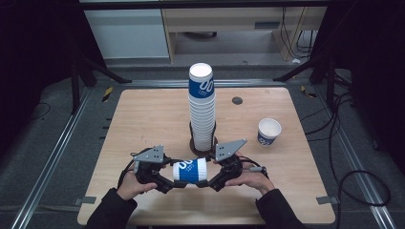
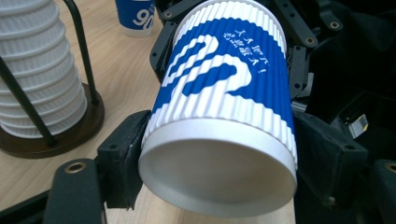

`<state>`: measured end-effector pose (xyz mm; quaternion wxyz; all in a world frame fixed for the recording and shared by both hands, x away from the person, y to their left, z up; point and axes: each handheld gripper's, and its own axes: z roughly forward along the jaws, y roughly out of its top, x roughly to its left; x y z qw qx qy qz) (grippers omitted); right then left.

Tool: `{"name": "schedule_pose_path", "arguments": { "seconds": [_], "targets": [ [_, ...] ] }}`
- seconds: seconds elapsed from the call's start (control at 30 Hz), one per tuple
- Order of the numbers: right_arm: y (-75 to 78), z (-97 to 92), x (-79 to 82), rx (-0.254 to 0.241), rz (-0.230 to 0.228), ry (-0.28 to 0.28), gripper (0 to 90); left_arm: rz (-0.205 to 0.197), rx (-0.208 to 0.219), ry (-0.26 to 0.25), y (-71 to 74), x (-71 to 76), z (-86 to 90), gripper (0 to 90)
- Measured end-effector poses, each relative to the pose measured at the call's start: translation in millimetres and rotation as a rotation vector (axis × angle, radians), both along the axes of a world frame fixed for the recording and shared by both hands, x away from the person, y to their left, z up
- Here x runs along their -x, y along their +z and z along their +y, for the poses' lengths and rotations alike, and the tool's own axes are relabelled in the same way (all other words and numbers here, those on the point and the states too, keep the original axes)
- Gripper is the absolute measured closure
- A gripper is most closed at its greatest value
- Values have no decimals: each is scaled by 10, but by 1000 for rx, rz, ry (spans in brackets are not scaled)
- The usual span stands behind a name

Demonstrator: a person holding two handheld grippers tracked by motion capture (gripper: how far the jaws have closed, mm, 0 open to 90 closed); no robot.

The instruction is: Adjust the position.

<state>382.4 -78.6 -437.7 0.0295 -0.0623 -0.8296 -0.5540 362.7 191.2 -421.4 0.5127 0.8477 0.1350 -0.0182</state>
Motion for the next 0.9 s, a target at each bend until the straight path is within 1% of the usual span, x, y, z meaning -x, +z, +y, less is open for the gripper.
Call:
{"name": "schedule_pose_path", "arguments": {
  "seconds": [0.07, 0.1, 0.17, 0.2, 0.23, 0.27, 0.3, 0.33, 0.37, 0.4, 0.43, 0.47, 0.5, 0.53, 0.57, 0.6, 0.63, 0.67, 0.7, 0.73, 0.77, 0.8, 0.9],
  "targets": [
    [3, -8, -3, 1, -2, -3, 163, -3, -3, 3, 3, 0, 3, 193],
    [6, -16, -5, 1, -3, -7, 163, -8, -5, 10, 8, -1, 11, 193],
    [16, -44, -15, 8, -8, -21, 163, -15, -16, 23, 21, -11, 43, 164],
    [27, -66, -22, 22, -15, -32, 162, -9, -35, 28, 22, -28, 72, 143],
    [27, -66, -22, 22, -15, -32, 162, -9, -35, 28, 22, -28, 72, 134],
    [26, -74, -27, 46, -28, -43, 162, -17, -62, 36, 16, -36, 82, 126],
    [22, -76, -28, 56, -29, -47, 162, -24, -82, 42, 10, -37, 85, 124],
    [9, -73, -32, 74, -33, -52, 162, -25, -125, 43, -12, -45, 75, 116],
    [9, -73, -32, 74, -33, -52, 162, -25, -125, 43, -12, -45, 75, 116],
    [-23, -54, -35, 113, -38, -57, 161, -27, -173, 44, -42, -48, 46, 113],
    [-23, -54, -35, 113, -38, -57, 161, -27, -173, 44, -42, -48, 46, 106],
    [-38, -41, -32, 130, -40, -58, 161, -29, -206, 32, -67, -48, 23, 106],
    [-68, -15, -29, 159, -48, -53, 160, -34, -233, 31, -90, -45, -1, 100],
    [-115, 34, -19, 194, -49, -39, 160, -31, -259, 25, -114, -43, -27, 95],
    [-130, 52, -13, 207, -50, -35, 159, -33, -277, 24, -130, -37, -48, 94],
    [-147, 74, -8, 221, -51, -28, 159, -43, -323, 5, -171, -25, -104, 95],
    [-147, 74, -8, 221, -51, -28, 159, -43, -323, 5, -171, -25, -104, 95],
    [-181, 121, 8, 243, -51, -10, 159, -48, -338, 0, -190, -14, -134, 101],
    [-181, 121, 8, 243, -51, -10, 159, -48, -347, -5, -200, -7, -149, 101],
    [-193, 143, 21, 251, -47, 1, 159, -49, -364, -20, -224, 6, -183, 109],
    [-193, 143, 21, 251, -47, 1, 159, -49, -364, -20, -224, 6, -183, 114],
    [-199, 161, 32, 255, -47, 13, 159, -52, -390, -40, -247, 21, -213, 126],
    [-206, 178, 46, 260, -44, 28, 159, -48, -398, -54, -263, 30, -237, 160]
  ]
}}
